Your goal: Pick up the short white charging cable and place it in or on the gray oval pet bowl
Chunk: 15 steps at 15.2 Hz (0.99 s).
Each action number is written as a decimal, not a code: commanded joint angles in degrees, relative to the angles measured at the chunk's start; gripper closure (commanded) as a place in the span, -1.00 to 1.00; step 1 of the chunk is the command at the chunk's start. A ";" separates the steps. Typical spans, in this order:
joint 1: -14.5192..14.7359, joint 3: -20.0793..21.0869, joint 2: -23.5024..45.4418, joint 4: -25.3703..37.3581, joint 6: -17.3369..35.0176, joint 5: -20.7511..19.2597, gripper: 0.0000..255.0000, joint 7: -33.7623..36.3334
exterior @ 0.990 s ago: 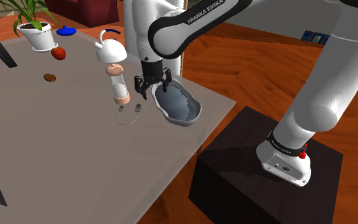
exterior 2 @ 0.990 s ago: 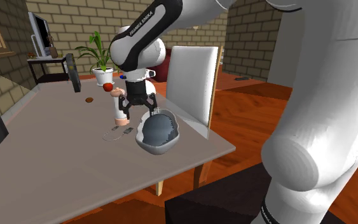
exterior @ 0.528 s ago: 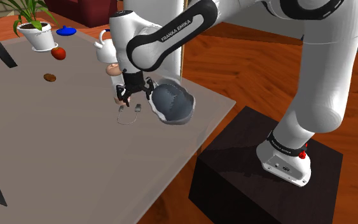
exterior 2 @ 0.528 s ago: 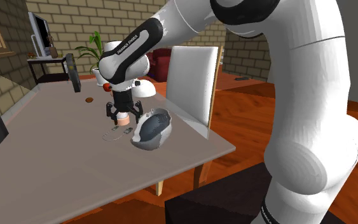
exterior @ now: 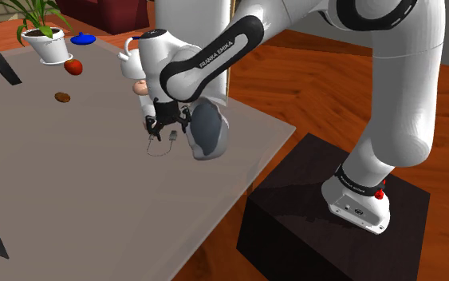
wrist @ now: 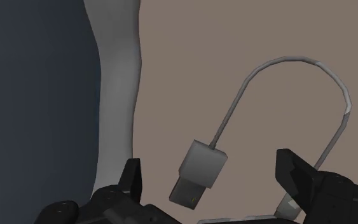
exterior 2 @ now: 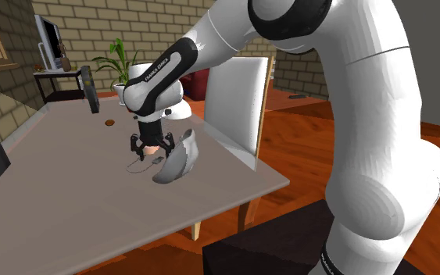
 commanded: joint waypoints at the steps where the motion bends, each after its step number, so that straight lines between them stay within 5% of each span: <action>1: 0.05 -0.20 0.74 -0.14 0.18 -0.18 -1.00 0.07; 7: 0.02 -0.17 0.75 -0.14 0.17 -0.20 -1.00 0.08; 8: 0.00 -0.18 0.81 0.09 0.00 -0.19 1.00 0.00; 15: 0.07 -0.07 0.43 -0.48 0.20 -0.12 1.00 0.24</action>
